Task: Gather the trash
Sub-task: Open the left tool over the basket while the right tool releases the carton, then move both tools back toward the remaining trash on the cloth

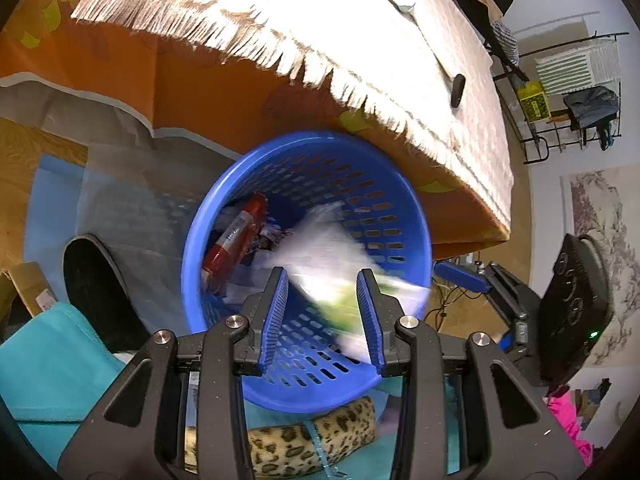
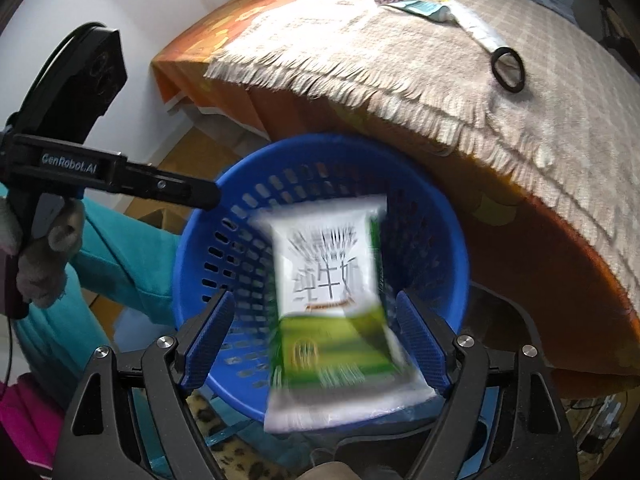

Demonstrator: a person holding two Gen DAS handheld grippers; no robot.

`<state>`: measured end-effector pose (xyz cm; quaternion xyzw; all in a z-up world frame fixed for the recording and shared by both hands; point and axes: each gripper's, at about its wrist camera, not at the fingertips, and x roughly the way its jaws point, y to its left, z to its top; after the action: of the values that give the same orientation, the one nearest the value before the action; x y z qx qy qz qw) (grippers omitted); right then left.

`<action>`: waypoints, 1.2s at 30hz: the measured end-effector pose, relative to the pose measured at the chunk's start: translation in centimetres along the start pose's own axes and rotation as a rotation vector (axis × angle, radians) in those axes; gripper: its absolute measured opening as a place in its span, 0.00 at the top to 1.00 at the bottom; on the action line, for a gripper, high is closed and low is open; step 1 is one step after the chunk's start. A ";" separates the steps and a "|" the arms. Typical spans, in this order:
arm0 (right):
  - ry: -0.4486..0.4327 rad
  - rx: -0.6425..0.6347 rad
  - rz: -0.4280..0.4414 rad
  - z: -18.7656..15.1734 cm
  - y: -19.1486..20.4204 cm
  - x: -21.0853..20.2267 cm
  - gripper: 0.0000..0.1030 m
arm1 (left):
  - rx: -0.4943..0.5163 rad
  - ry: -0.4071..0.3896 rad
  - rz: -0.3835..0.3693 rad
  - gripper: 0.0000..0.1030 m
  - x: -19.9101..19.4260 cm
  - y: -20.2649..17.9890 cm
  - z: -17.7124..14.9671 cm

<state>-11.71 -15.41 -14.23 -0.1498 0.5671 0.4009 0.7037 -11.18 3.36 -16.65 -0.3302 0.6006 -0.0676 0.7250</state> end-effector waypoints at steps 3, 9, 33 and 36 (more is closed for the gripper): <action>0.004 0.004 -0.003 0.1 -0.2 0.1 0.17 | 0.015 -0.012 0.000 0.66 -0.3 -0.4 0.1; -0.027 0.001 -0.045 0.6 -0.3 -0.9 0.17 | 0.034 -0.033 -0.005 0.66 -0.7 -1.2 1.3; -0.313 -0.023 -0.206 9.5 -5.6 -8.1 0.17 | 0.300 -0.283 0.131 0.66 -4.0 -7.9 16.2; -0.311 -0.002 -0.219 11.4 -7.1 -8.0 0.17 | 0.324 -0.278 0.161 0.66 -2.9 -8.4 18.2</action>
<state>0.96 -15.44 -5.03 -0.1475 0.4312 0.3408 0.8223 7.24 5.57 -8.48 -0.1667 0.5006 -0.0590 0.8474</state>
